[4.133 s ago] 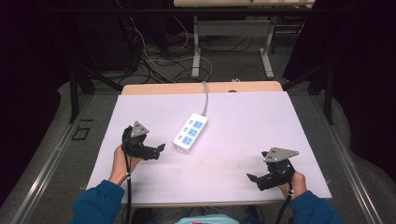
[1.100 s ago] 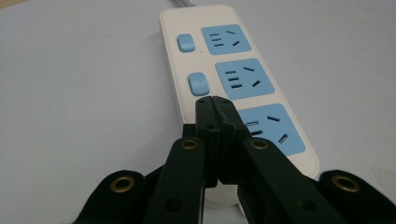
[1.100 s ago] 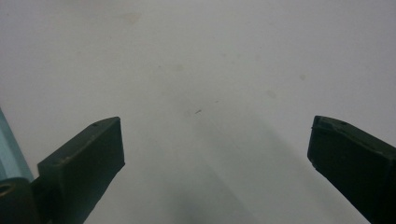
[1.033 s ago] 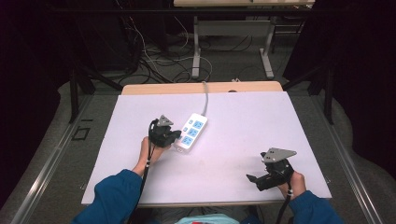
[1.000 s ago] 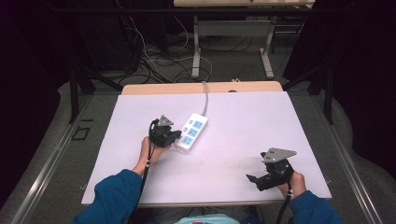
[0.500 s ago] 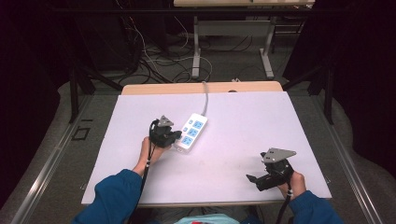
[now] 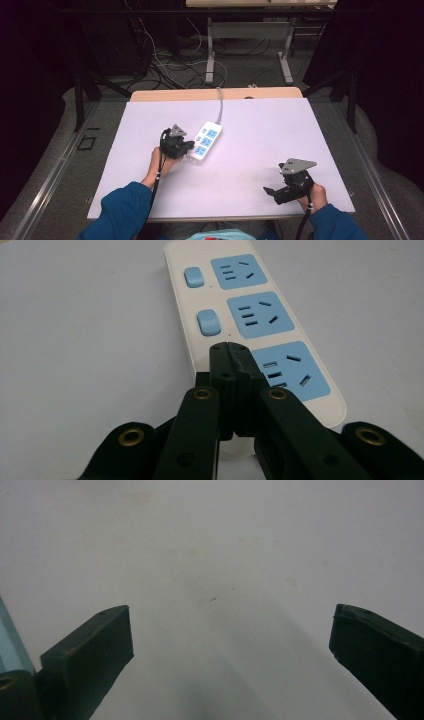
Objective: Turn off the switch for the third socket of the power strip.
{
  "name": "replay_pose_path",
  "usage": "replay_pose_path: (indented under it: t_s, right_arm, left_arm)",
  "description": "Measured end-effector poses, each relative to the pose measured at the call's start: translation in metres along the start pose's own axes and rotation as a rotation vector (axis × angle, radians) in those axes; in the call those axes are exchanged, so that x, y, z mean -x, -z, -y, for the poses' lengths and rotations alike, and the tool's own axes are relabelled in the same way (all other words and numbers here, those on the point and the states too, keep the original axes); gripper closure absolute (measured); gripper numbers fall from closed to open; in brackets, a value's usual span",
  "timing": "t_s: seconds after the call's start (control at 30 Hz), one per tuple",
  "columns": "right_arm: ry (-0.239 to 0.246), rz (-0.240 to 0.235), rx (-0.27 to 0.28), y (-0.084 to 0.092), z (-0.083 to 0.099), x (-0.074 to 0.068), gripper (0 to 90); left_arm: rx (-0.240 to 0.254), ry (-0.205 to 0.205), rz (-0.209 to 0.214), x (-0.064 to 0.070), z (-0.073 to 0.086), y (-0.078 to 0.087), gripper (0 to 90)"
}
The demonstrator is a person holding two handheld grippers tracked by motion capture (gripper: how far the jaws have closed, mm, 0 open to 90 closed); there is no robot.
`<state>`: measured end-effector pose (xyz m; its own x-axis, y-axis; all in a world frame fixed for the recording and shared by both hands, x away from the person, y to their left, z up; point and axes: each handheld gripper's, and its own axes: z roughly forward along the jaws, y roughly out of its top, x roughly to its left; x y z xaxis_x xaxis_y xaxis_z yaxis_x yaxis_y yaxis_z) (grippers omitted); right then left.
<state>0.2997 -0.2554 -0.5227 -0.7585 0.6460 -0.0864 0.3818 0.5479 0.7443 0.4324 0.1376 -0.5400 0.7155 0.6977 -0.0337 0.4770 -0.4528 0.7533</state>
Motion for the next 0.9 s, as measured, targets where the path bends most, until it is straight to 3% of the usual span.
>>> replay_pose_path:
  t_s: [0.9]
  right_arm:
    - [0.009,-0.001,-0.001,-0.0002,0.0005,0.0007,3.2]
  left_arm:
    - [-0.012,-0.023,-0.011,0.003,-0.0012,-0.0002,90.0]
